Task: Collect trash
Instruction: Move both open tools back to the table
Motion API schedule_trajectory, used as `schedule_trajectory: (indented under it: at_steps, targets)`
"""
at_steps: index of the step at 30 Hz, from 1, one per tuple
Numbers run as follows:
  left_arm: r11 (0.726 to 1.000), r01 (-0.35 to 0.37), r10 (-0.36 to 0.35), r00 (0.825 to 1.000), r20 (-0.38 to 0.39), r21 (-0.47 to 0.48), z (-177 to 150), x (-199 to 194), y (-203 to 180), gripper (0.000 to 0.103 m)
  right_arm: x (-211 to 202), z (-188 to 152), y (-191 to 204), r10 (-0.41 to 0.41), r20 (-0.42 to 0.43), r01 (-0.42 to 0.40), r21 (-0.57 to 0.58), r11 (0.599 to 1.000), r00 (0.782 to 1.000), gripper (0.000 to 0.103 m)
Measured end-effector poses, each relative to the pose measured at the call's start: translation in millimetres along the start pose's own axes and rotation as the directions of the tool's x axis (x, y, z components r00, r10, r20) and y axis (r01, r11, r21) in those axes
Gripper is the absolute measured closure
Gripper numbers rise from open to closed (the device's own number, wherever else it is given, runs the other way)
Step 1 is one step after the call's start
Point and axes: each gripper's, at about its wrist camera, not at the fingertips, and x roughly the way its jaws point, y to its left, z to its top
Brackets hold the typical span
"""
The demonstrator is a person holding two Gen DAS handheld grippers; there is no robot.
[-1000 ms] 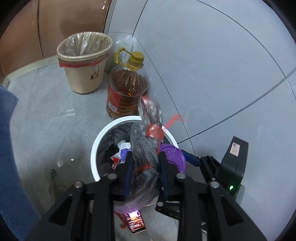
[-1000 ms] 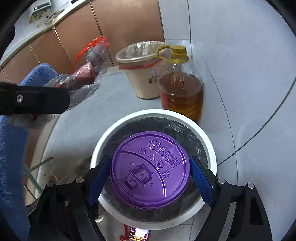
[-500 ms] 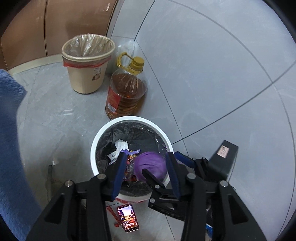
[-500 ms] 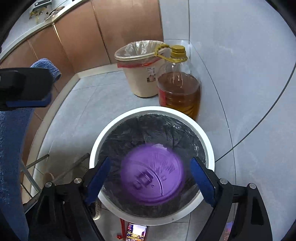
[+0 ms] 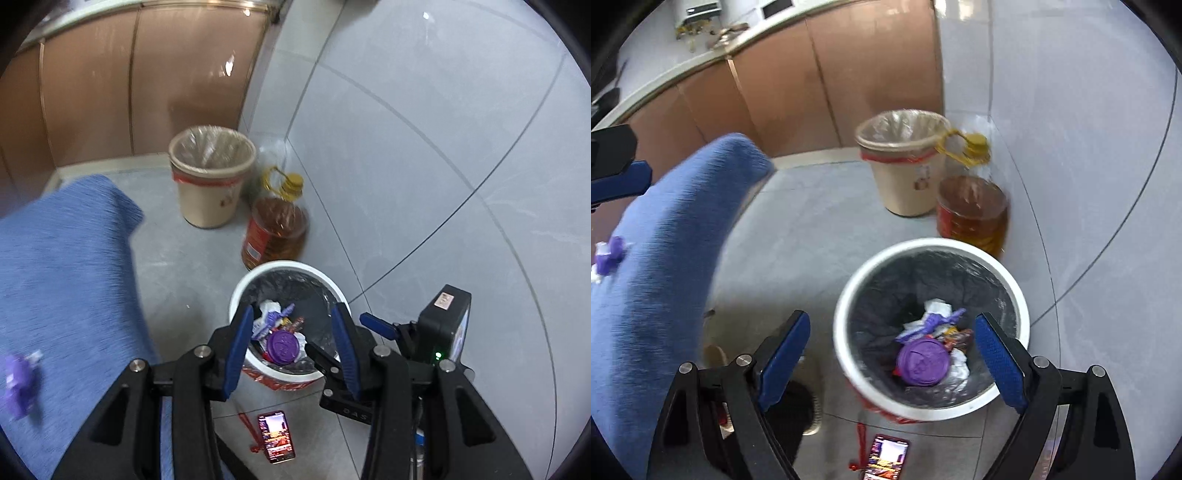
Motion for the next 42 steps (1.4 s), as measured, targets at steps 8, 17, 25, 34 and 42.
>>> schedule_trajectory:
  at_steps: [8,17,25,34,42]
  targets:
    - [0.999,-0.043,0.043,0.989,0.139,-0.001,-19.0,-102.0,4.2,0.061,-80.9,15.6,56.4,0.024,0.098,-0.014,-0.107,0.994,0.995,0.014]
    - [0.99,-0.14,0.14,0.955,0.262,-0.022,-54.7,-202.8,21.1,0.061,-176.1,22.4,103.5,0.06,0.211,-0.021,-0.185,0.983,0.976,0.015]
    - [0.959,-0.253,0.28,0.909,0.309,-0.126,-85.8,-253.9,75.3,0.061,-217.3,23.4,155.2,0.154,0.249,-0.093,-0.241,0.966,0.956,0.015]
    - [0.895,-0.397,0.44,0.861,0.253,-0.206,-114.2,-272.6,175.5,0.043,-180.9,24.2,213.5,0.23,0.165,-0.182,-0.263,0.947,0.959,0.015]
    - [0.865,-0.454,0.489,0.858,0.158,-0.213,-131.9,-240.1,253.7,0.043,-110.0,29.6,256.0,0.301,0.029,-0.288,-0.22,0.932,0.953,0.015]
